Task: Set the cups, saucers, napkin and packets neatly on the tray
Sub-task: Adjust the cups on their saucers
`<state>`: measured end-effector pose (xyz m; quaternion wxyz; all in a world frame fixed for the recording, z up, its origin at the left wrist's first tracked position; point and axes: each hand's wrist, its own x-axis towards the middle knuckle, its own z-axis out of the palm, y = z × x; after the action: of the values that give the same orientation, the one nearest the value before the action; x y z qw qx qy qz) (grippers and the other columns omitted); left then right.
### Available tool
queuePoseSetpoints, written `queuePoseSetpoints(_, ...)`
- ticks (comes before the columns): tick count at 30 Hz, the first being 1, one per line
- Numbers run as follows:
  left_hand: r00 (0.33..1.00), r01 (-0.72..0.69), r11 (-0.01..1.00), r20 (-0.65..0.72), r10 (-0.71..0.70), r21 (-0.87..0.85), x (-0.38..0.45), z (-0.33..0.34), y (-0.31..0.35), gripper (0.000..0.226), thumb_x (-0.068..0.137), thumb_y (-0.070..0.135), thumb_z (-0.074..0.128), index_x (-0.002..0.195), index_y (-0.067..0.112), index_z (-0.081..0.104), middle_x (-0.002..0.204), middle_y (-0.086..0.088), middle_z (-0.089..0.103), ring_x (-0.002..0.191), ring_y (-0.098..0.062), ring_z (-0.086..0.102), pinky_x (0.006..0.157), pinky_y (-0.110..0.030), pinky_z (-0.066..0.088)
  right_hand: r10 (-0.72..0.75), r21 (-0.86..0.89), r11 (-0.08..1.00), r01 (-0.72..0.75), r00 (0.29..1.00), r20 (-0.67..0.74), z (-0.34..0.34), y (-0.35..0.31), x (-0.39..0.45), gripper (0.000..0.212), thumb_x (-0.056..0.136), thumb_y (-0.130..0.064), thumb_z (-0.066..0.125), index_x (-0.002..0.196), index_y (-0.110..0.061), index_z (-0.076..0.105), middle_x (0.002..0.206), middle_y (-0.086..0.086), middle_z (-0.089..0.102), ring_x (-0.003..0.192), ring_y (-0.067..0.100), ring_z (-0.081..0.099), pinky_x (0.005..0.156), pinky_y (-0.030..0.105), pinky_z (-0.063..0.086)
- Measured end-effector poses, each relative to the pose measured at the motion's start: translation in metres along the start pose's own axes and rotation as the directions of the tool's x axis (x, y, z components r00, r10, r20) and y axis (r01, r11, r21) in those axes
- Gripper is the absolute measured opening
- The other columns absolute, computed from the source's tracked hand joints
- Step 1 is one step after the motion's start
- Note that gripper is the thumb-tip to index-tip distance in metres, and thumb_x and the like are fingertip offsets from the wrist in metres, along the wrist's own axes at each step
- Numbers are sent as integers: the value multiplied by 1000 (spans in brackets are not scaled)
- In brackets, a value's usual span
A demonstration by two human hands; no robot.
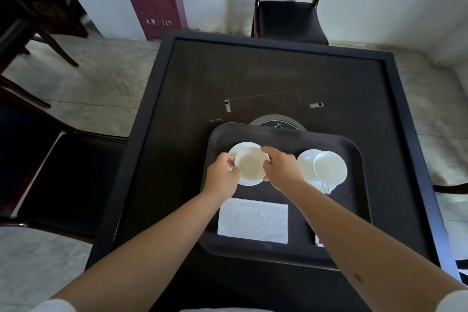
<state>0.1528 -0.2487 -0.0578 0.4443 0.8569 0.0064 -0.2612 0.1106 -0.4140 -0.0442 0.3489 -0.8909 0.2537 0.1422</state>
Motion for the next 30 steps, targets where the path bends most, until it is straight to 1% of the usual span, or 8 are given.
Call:
queuePoseSetpoints(3,1000,-15,1000,-12,15,2,5,-5,3,16,93,11,55,102,24,59,103,2,65,94,-22,64,81,-42,59,6,59,998,-6,1000,9,-7,-3,0,28,97,-27,45,115,-31,66,98,-3,71,58,5,66,39,5,34)
queuePoseSetpoints(6,999,-34,999,-12,34,-22,9,-9,3,22,96,12,55,113,20,66,107,3,68,99,-21,65,86,-40,57,15,59,998,-14,1000,-23,-13,-7,4,22,95,-27,48,86,-30,67,73,-6,70,65,7,67,45,15,38)
queuePoseSetpoints(8,1000,-10,996,-9,9,-84,11,-11,3,26,95,12,58,119,20,66,112,2,69,104,-20,64,90,-44,56,39,56,998,-39,999,-9,-11,-6,6,18,95,-25,50,98,-28,67,67,-8,67,63,2,64,48,16,38)
queuePoseSetpoints(11,1000,0,989,14,3,-149,9,-11,-2,31,91,12,63,120,22,66,117,4,69,109,-16,63,92,-42,55,71,98,993,-73,997,22,-3,0,3,29,95,-23,50,120,-27,62,82,-4,69,59,1,64,48,14,41)
queuePoseSetpoints(14,997,-7,984,70,19,-179,5,-9,-7,35,94,11,63,125,26,64,123,5,67,109,-14,61,79,-28,57,120,234,964,-128,992,47,5,7,-1,34,97,-22,50,129,-27,60,91,-1,72,60,8,68,57,21,56)
queuePoseSetpoints(17,993,35,969,121,-5,-245,4,-8,-7,38,99,16,58,135,29,58,127,6,64,101,-14,66,62,-15,51,187,408,890,-202,979,76,10,10,-7,33,99,-20,51,130,-26,59,80,1,73,61,14,71,61,27,59)
queuePoseSetpoints(21,991,17,972,133,14,-233,5,-6,-6,41,101,19,54,140,29,53,132,6,61,92,-8,68,58,-12,50,219,522,818,-241,970,105,12,10,-11,31,100,-20,50,128,-25,62,73,4,73,65,19,72,66,30,60)
queuePoseSetpoints(30,990,12,974,141,21,-228,12,-3,-14,41,102,21,53,141,33,52,140,5,55,82,3,62,57,-7,49,272,579,754,-311,949,156,12,7,-12,28,99,-19,54,126,-23,61,84,8,74,69,20,73,74,37,61)
